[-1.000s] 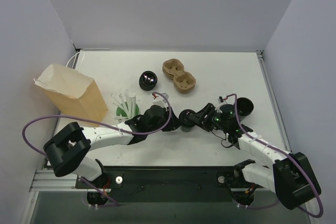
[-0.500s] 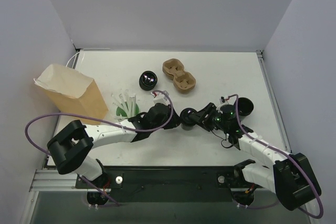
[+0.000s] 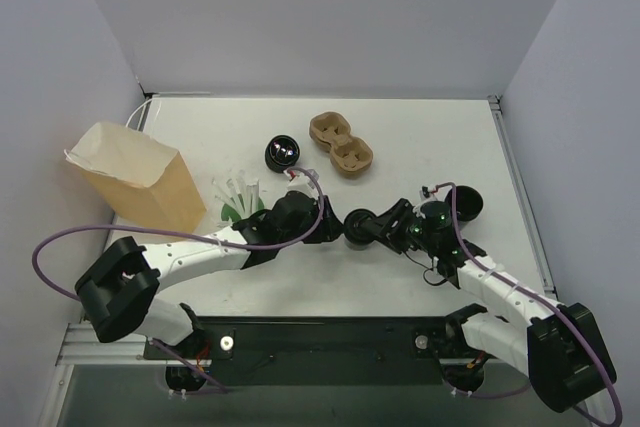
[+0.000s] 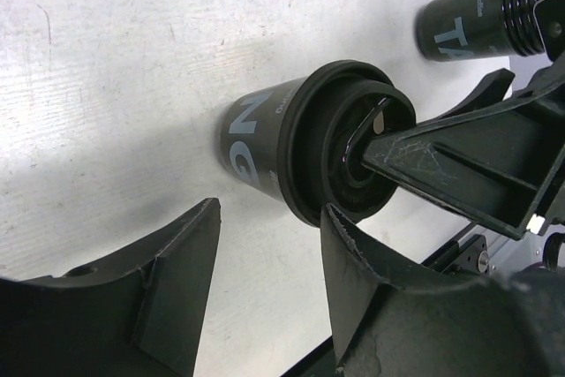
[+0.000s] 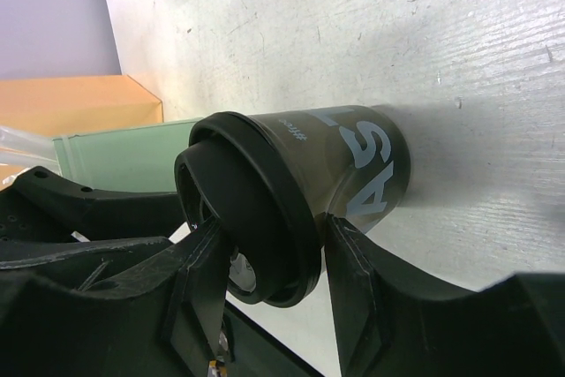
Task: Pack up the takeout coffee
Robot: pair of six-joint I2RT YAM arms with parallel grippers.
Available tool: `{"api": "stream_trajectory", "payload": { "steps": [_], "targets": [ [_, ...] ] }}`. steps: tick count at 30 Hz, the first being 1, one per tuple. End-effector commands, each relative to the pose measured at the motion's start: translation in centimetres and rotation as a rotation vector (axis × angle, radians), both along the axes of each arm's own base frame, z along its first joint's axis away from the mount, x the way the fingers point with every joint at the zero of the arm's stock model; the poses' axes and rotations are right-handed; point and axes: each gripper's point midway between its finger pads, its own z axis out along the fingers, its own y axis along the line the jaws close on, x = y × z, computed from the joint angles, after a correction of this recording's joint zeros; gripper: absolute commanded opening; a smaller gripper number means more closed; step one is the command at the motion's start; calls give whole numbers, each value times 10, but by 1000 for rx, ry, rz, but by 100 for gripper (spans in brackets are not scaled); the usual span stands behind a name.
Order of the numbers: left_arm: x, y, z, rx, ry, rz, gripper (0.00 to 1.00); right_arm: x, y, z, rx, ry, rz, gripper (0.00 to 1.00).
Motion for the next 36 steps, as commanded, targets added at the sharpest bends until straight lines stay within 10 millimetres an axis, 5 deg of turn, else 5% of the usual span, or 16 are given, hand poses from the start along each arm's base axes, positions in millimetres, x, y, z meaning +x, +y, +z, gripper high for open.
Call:
{"api": "stream_trajectory", "payload": {
  "steps": [1, 16, 24, 31, 36],
  "targets": [
    [9, -17, 29, -56, -84, -81, 59, -9, -6, -17, -72, 73, 5, 35],
    [28, -42, 13, -162, -91, -176, 61, 2, 1, -12, -59, 78, 15, 36],
    [26, -31, 43, -181, -160, -165, 61, 2, 1, -13, -63, 84, 10, 36],
    [32, -42, 60, -167, -196, -200, 63, 3, 1, -13, -64, 85, 11, 36],
    [35, -42, 33, -113, -160, -192, 63, 5, 1, -10, -58, 79, 7, 36]
  ]
}}
